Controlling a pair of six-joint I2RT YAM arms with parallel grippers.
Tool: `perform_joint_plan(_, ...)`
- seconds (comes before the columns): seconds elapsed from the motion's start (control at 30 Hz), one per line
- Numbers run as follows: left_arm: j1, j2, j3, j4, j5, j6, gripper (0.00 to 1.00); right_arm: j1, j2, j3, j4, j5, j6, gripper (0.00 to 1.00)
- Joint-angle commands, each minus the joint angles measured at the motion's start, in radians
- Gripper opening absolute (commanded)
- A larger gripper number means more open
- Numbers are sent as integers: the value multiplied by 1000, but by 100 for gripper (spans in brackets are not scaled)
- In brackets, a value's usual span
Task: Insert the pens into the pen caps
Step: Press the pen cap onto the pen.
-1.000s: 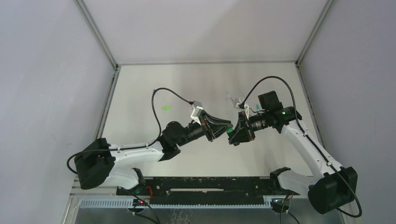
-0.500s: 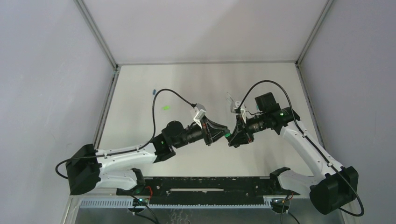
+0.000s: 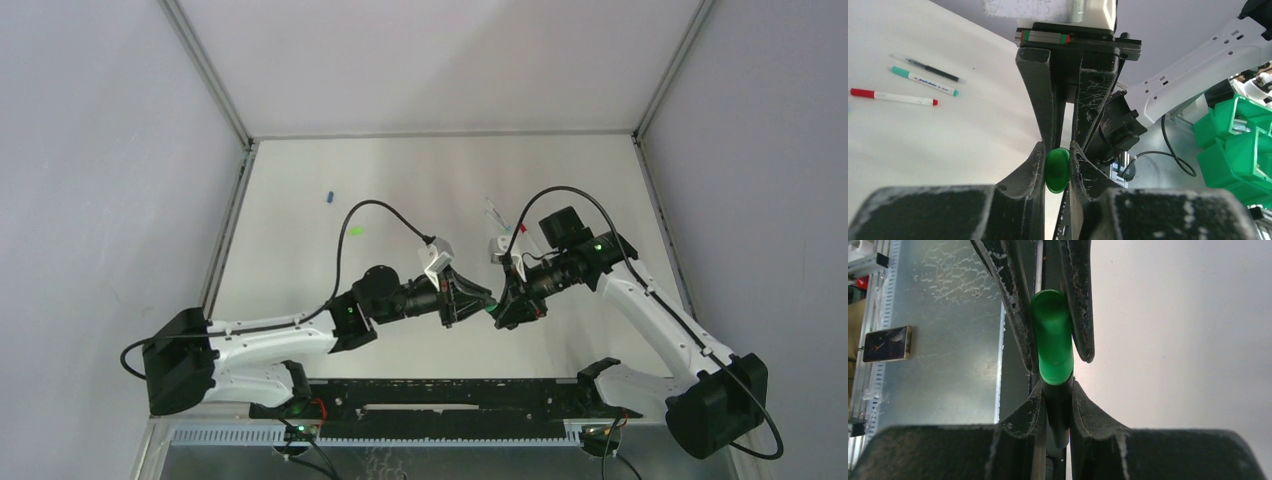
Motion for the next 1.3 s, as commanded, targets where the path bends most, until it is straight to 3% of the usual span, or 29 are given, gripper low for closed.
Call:
perform_joint_plan(0.0, -86, 39, -108, -436, 264, -74, 5, -5, -4, 99, 333, -183, 4, 0)
perform_joint_plan(0.1, -73, -35, -106, -382, 139, -114, 19, 16, 21, 99, 314, -171, 15, 0)
perform_joint_plan(0.17, -67, -76, -102, -347, 89, -129, 24, 24, 35, 98, 302, -177, 14, 0)
perform_joint_plan(0.37, -55, -141, -97, -292, 18, -140, 27, 46, 46, 96, 265, -191, -11, 0)
perform_joint_plan(0.5, -50, -184, -126, -244, -52, -158, 40, 50, 52, 97, 252, -196, -21, 0)
perform_joint_plan(0.67, -42, -262, -167, -168, -106, -164, 47, 56, 58, 97, 235, -198, -39, 0)
perform_joint_plan(0.87, -43, -382, -260, -88, -131, -65, 54, 54, 56, 97, 233, -221, -24, 0)
perform_joint_plan(1.1, -42, -513, -410, 178, -283, 81, 84, 37, 89, 97, 262, -287, 55, 0)
perform_joint_plan(1.27, -42, -466, -350, 242, -291, 191, 85, 38, 115, 97, 264, -310, 70, 0)
